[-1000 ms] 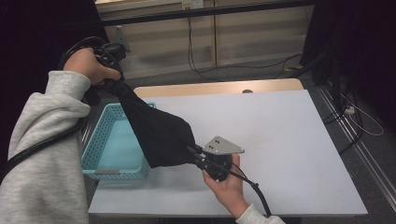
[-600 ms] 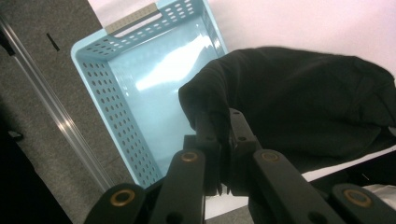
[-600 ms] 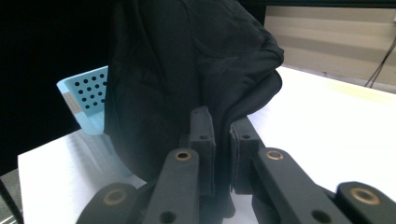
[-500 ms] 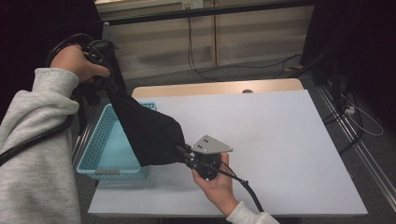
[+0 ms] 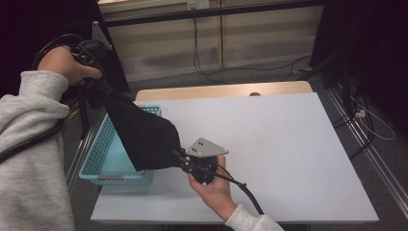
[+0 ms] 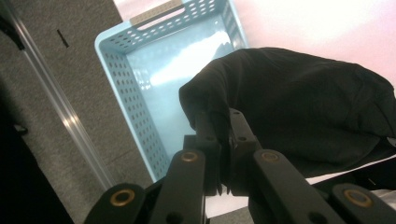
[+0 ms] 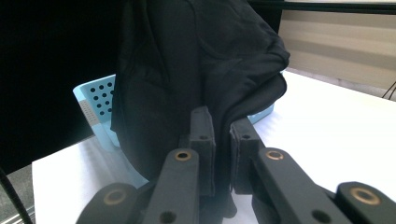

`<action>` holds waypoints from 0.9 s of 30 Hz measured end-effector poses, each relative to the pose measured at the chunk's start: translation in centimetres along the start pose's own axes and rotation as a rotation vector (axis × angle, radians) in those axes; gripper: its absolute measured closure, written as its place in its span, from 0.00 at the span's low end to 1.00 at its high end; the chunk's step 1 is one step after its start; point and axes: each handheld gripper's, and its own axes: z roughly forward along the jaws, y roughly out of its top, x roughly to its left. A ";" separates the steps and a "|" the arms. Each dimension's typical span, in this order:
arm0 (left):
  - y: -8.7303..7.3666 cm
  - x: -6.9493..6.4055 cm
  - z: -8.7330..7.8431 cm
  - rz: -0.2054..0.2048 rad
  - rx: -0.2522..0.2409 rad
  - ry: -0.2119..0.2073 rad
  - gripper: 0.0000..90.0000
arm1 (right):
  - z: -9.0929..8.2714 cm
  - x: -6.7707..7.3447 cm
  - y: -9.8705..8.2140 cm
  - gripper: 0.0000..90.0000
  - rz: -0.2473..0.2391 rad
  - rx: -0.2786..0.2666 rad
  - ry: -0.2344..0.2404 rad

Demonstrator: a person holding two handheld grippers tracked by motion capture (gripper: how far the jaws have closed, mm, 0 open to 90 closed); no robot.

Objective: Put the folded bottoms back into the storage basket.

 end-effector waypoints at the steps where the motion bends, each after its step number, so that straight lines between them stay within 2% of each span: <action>1: -0.1 0.2 0.0 0.000 0.000 -0.002 0.96 | 0.2 0.1 0.0 0.92 -0.002 0.003 0.005; 14: -1.3 2.5 0.0 -0.024 -0.009 -0.007 0.96 | 2.1 1.1 0.3 0.91 0.004 0.004 0.034; 20: -1.9 3.9 0.5 -0.051 -0.008 -0.012 0.96 | 3.0 1.7 0.4 0.91 0.004 0.011 0.049; 27: -2.0 5.2 1.3 -0.060 -0.015 -0.003 0.96 | 4.1 2.7 0.4 0.91 -0.013 0.027 0.066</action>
